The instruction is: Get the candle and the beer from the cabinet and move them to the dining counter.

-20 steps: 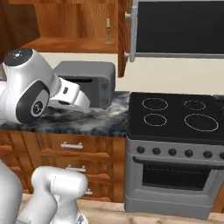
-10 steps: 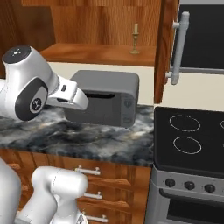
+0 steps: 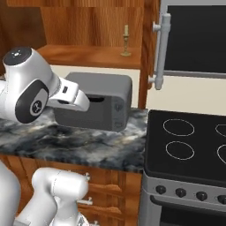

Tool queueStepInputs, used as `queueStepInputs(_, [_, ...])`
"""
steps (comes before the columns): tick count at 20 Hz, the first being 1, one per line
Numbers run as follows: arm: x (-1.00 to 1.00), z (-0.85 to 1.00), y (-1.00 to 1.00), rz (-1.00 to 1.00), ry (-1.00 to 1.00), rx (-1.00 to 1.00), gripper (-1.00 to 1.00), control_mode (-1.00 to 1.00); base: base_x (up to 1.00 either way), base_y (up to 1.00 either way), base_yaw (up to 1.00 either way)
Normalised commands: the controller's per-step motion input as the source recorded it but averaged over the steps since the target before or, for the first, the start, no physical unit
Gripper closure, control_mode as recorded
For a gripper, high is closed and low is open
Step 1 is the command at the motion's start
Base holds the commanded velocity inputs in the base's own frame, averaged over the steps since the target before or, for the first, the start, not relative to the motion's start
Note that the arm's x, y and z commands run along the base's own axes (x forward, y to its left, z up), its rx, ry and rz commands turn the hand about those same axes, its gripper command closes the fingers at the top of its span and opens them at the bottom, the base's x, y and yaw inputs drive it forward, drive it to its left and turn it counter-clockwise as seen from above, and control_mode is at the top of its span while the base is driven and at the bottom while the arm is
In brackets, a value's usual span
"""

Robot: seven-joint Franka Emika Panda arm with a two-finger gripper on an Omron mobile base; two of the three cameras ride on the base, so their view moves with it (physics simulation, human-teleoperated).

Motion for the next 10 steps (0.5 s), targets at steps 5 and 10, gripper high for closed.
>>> queueStepInputs(5, [0.0, 0.0, 0.0, 0.0, 0.0, 0.0, -1.0, 1.0, 0.58, -0.25, 0.0])
queueStepInputs(10, [0.0, 0.0, 0.0, 0.0, 0.0, 0.0, -1.0, 1.0, 0.56, -0.04, 0.0])
